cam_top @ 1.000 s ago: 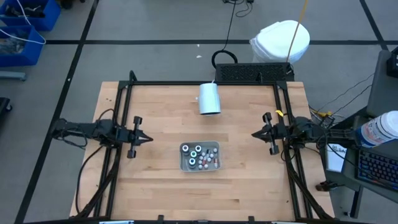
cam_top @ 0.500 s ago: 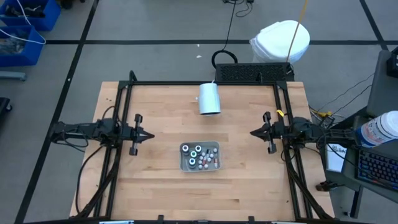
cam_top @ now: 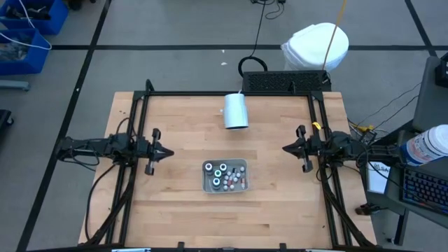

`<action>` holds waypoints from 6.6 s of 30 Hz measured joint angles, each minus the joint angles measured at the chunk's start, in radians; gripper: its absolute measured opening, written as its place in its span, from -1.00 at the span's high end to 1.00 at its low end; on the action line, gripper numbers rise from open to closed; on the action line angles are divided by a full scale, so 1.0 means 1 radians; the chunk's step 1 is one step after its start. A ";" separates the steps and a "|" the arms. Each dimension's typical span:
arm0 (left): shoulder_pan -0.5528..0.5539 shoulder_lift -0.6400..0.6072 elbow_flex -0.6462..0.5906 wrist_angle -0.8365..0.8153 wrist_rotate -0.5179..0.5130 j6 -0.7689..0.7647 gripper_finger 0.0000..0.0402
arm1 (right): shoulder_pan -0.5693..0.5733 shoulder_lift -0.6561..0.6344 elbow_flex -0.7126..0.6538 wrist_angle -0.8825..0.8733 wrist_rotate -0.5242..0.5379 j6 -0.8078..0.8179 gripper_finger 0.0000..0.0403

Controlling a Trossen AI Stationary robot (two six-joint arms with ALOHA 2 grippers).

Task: Pick & Place food coloring
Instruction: Return to Home Position

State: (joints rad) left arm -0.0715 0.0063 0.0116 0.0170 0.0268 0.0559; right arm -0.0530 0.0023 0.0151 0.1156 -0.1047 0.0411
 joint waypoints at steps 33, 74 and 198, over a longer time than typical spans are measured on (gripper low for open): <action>0.000 0.000 -0.001 0.009 -0.001 -0.013 0.77 | 0.001 0.001 0.000 -0.004 0.000 0.059 1.00; 0.000 0.000 -0.002 0.031 -0.002 -0.012 0.77 | 0.001 0.001 0.000 -0.004 0.000 0.059 1.00; 0.000 0.000 0.000 0.031 -0.002 -0.012 0.77 | 0.000 0.001 0.000 -0.004 0.000 0.059 1.00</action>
State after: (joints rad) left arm -0.0715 0.0064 0.0113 0.0484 0.0250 0.0441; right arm -0.0526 0.0032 0.0147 0.1116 -0.1051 0.1003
